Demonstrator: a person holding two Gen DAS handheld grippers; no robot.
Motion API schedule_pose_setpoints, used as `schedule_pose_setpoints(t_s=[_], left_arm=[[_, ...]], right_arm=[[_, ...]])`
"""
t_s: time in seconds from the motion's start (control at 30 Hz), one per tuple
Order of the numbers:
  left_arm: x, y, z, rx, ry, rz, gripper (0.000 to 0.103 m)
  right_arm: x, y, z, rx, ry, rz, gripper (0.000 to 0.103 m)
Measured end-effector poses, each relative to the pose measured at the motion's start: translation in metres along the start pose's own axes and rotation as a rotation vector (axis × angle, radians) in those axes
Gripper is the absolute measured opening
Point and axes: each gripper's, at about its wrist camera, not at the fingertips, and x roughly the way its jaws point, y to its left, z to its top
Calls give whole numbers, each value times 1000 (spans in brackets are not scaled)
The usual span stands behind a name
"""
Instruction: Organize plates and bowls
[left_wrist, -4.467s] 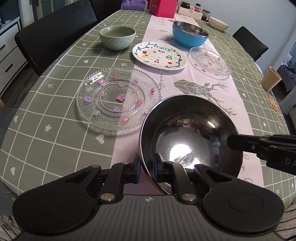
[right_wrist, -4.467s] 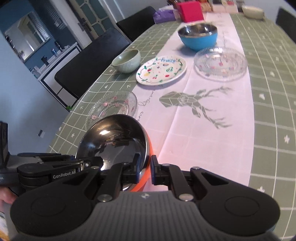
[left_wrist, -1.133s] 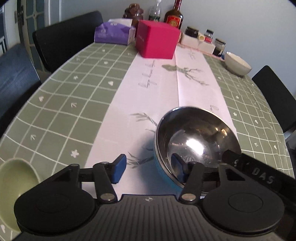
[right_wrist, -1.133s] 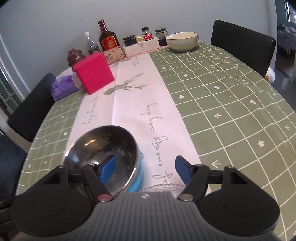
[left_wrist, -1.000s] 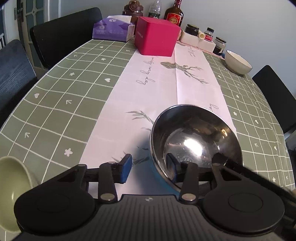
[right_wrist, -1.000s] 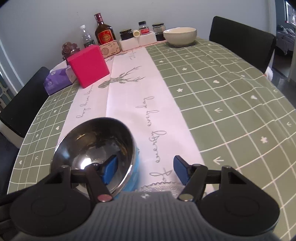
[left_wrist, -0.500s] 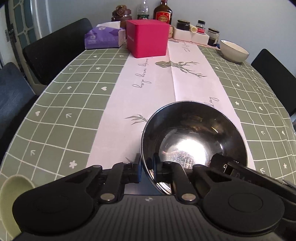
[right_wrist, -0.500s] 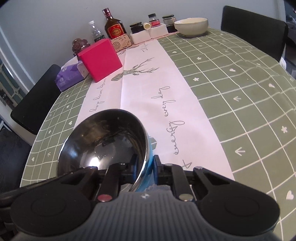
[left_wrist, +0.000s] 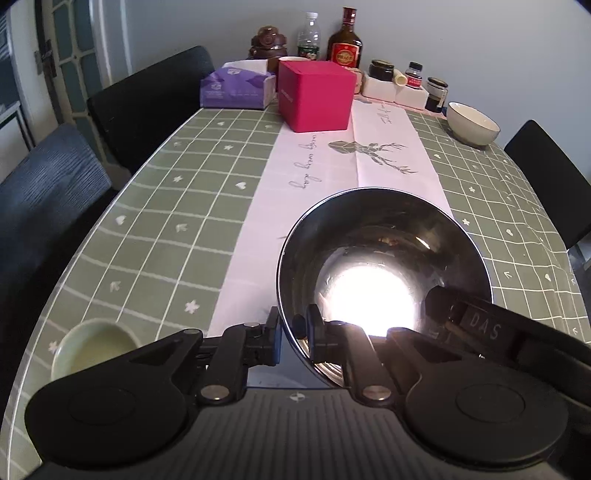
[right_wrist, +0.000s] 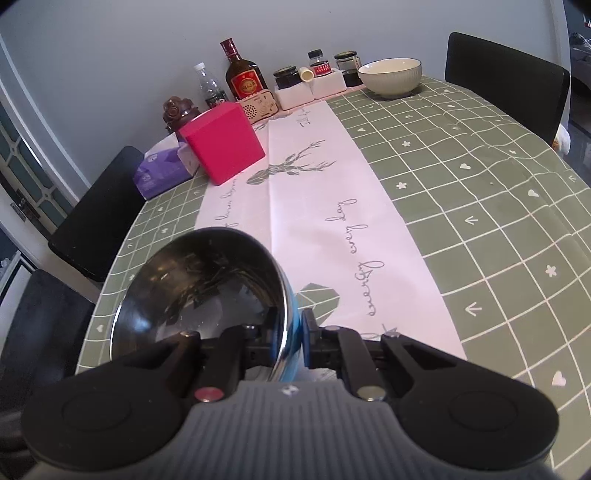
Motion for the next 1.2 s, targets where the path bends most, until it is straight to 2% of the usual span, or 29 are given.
schedule_pose_setpoints(t_s=[0.23, 0.4, 0.5, 0.6, 0.67, 0.83, 0.93, 1.2], left_arm=[[-45, 13, -10, -3, -3, 12, 15], [-86, 25, -32, -63, 18, -25, 15], [-116, 34, -52, -80, 11, -46, 15], [-146, 47, -76, -126, 14, -78, 15], [-165, 54, -97, -139, -17, -65, 15], [-197, 66, -143, -113, -57, -17, 16], [-211, 73, -168, -105, -34, -11, 17], [-243, 70, -223, 9, -18, 41, 19]], right_arm=[[-41, 18, -12, -27, 7, 19, 9], [-87, 31, -23, -91, 2, 4, 9], [-123, 41, -39, -171, 10, -3, 9], [-160, 54, -64, -318, -21, -2, 9], [-183, 59, -84, -381, -39, 10, 9], [-215, 62, -128, -414, -18, 57, 10], [-232, 65, -153, -471, 4, 62, 10], [-268, 60, -207, -606, 119, 76, 11]])
